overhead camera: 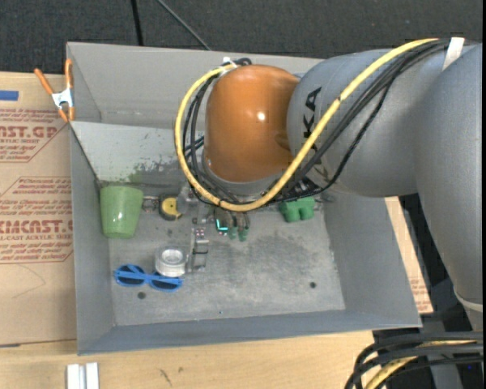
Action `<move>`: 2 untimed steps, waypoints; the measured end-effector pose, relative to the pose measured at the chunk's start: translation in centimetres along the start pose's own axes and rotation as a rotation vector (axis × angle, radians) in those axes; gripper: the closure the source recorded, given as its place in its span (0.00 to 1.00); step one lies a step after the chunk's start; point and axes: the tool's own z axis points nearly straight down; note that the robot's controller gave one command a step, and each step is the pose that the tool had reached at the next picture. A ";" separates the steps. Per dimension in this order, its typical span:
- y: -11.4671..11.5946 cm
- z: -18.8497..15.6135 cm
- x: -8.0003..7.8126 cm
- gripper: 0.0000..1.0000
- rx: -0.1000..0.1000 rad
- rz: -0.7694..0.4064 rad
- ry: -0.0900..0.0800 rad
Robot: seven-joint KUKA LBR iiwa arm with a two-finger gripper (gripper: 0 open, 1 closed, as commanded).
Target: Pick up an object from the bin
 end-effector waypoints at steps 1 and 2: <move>3.0 13.1 4.1 0.00 0.000 0.017 0.001; 4.6 9.6 5.8 0.00 -0.003 0.056 -0.007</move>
Offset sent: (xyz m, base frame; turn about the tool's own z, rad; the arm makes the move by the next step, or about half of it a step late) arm -0.0383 0.0281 -0.1262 0.0190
